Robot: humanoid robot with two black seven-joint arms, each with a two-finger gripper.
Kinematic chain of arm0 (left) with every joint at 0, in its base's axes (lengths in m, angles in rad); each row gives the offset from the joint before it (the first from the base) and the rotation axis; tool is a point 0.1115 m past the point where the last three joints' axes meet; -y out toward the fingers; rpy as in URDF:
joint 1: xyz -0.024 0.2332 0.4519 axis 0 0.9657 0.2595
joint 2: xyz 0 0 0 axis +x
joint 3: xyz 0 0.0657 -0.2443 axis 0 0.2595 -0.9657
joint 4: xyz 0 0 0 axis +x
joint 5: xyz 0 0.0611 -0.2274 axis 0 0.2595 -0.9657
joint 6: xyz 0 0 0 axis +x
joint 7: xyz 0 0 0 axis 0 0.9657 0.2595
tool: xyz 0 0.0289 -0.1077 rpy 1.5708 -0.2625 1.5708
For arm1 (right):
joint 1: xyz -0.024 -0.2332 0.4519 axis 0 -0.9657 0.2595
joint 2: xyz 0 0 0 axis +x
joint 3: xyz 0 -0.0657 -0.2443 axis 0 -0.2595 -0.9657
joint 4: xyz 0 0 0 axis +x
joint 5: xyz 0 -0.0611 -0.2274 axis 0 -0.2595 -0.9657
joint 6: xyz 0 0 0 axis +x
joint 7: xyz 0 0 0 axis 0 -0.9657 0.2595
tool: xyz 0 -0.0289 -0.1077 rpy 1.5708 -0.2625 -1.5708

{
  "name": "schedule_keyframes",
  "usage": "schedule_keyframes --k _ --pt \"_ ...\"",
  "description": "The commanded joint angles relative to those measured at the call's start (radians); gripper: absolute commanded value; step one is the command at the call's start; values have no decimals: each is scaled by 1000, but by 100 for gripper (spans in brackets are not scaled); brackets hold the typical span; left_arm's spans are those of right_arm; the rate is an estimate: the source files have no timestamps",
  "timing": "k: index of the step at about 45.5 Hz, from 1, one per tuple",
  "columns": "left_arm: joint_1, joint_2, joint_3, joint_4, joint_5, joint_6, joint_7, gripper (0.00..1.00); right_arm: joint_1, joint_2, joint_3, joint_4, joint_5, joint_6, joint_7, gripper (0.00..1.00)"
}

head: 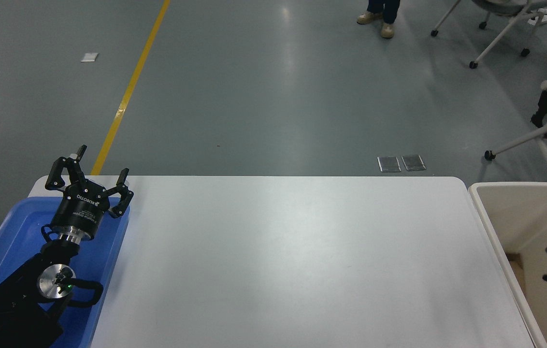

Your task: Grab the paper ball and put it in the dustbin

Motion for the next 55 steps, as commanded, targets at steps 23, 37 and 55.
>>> schedule_keyframes --k 23,37,55 --pt "0 0 0 0 0 0 1 98 953 -98 -408 1011 -42 152 -2 100" --pt "0 1 0 1 0 1 1 98 1285 -118 -472 1338 -72 399 -8 100" --pt "0 1 0 1 0 1 1 98 1507 -114 -489 1478 -62 554 -8 100"
